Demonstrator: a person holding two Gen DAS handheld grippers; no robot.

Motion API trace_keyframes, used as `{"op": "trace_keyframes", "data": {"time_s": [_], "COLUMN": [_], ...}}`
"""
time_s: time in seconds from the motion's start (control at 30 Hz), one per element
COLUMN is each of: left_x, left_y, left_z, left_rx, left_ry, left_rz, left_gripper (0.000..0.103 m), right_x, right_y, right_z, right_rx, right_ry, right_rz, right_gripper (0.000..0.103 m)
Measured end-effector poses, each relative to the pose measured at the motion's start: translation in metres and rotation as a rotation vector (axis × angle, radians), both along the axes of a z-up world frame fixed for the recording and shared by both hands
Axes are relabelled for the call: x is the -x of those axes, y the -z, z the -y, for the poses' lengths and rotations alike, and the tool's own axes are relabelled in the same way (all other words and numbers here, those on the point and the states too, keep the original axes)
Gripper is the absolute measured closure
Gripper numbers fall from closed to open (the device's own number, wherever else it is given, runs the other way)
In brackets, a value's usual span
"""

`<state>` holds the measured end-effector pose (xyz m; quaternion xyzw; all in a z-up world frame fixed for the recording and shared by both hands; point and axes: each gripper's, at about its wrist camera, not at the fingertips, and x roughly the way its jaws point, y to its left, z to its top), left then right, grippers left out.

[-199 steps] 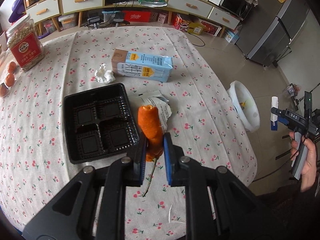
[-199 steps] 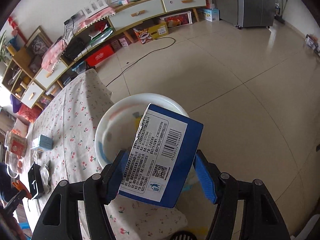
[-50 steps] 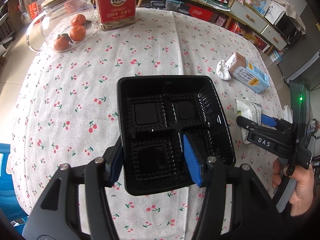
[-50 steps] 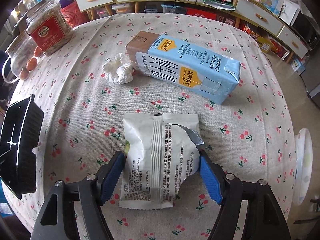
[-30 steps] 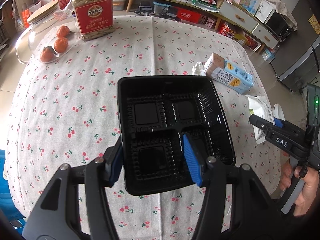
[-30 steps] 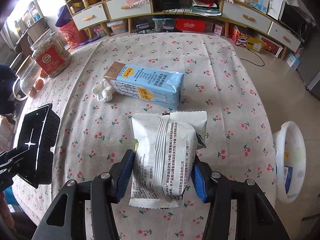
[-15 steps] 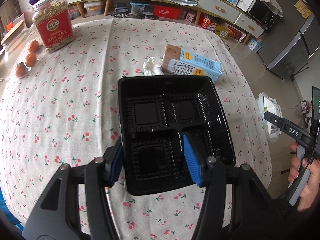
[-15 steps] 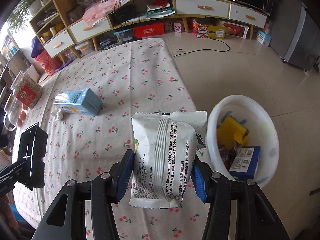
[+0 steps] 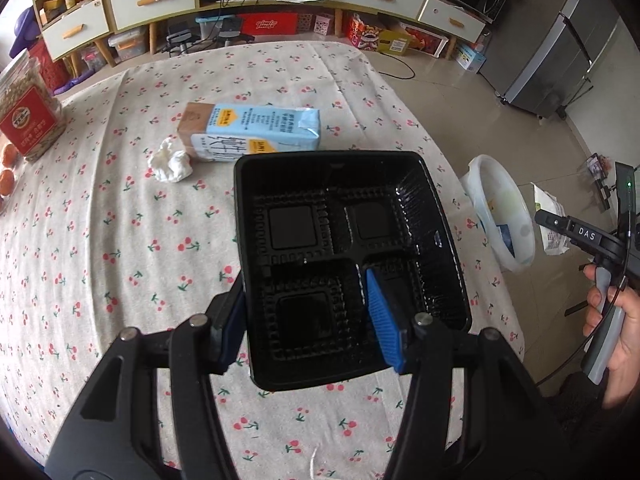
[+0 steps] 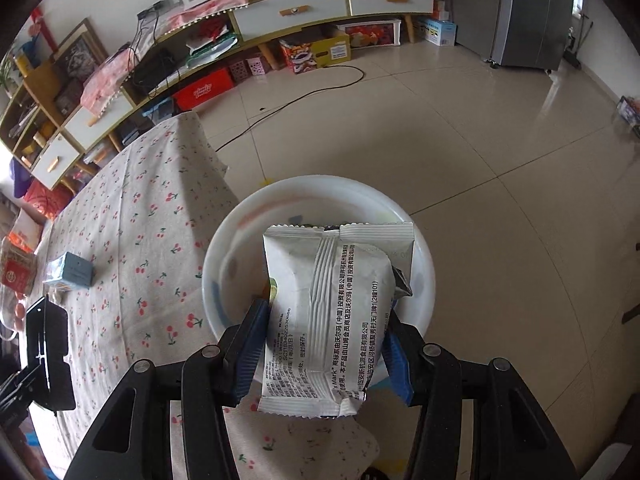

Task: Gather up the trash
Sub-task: 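Drop the wrapper into the white bucket with the right tool while the left tool drops the tray there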

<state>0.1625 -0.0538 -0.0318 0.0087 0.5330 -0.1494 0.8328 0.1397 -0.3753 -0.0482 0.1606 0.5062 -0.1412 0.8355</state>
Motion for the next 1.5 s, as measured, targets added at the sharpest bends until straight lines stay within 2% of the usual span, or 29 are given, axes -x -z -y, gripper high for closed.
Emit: {"op": "trace_keyframes", "data": {"time_s": [0.17,0.2,0.27,0.4,0.67,1.03,1.2,1.23,1.27,1.33,1.5], "left_x": [-0.006,-0.007,-0.009,-0.010,-0.014,-0.016,-0.022,-0.024,-0.024,-0.025,-0.027], "left_y": [0.002,0.002,0.003,0.003,0.001,0.010,0.010,0.010,0.009,0.006,0.003], "left_z": [0.028,0.034,0.047,0.075,0.130,0.218,0.233,0.232,0.231,0.225,0.206], "left_rx": [-0.012,-0.013,-0.020,-0.037,-0.053,-0.082,-0.023,-0.007,0.001,0.017,0.003], "left_ry": [0.028,0.033,0.047,0.084,0.160,0.274,0.326,0.330,0.324,0.305,0.275], "left_rz": [-0.001,-0.001,0.001,0.006,0.026,0.048,0.093,0.096,0.096,0.109,0.112], "left_gripper": [0.046,0.046,0.046,0.046,0.045,0.045,0.044,0.039,0.027,0.018,0.017], "right_x": [-0.002,-0.003,-0.005,-0.004,0.021,0.080,0.093,0.094,0.094,0.092,0.086], "right_y": [0.006,0.007,0.008,0.006,0.000,-0.011,-0.017,-0.018,-0.018,-0.019,-0.020], "right_z": [0.015,0.016,0.018,0.024,0.051,0.100,0.111,0.111,0.111,0.108,0.098], "right_rx": [0.002,-0.003,-0.019,-0.062,-0.073,-0.021,-0.034,-0.035,-0.036,-0.033,-0.018], "right_ry": [0.013,0.012,0.011,0.013,0.075,0.169,0.192,0.193,0.192,0.184,0.157], "right_rz": [-0.005,-0.002,0.003,0.020,0.025,0.031,0.049,0.052,0.055,0.058,0.053], "right_gripper": [0.045,0.044,0.030,0.026,0.025,0.024,0.024,0.024,0.024,0.024,0.023]}}
